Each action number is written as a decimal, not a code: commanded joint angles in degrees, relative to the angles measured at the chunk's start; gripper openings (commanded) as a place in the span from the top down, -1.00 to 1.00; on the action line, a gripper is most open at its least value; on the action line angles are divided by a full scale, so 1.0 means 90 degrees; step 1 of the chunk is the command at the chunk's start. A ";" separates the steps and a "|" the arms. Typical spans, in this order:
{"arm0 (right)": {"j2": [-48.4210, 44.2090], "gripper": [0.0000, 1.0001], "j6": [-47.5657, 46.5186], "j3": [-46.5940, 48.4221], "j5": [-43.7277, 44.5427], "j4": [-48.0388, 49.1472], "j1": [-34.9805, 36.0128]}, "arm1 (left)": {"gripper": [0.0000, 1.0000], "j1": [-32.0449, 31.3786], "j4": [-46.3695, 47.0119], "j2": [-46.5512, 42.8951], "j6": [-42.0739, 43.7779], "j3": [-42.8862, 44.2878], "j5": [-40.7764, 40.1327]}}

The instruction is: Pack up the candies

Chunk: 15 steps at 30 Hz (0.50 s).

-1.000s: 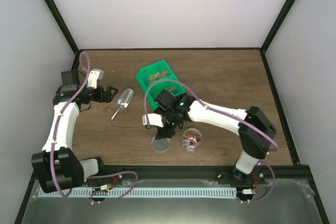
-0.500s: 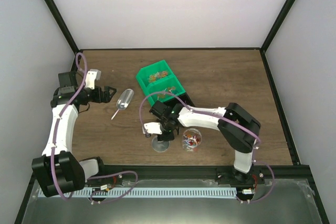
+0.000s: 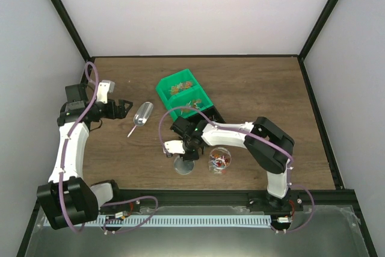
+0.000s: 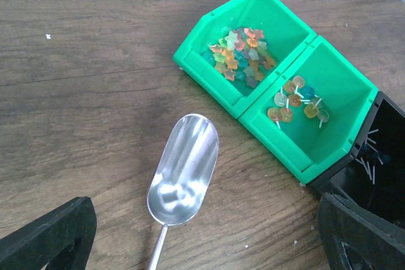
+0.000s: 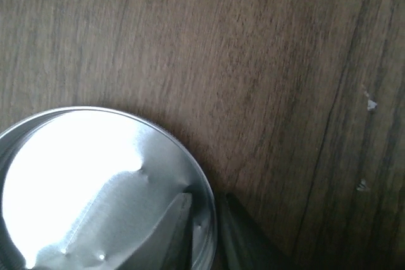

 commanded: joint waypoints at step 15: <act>0.0630 0.99 -0.1151 0.0564 0.0870 0.0163 -0.1885 | -0.95 0.0039 0.0126 0.0245 0.0052 0.0072 -0.0036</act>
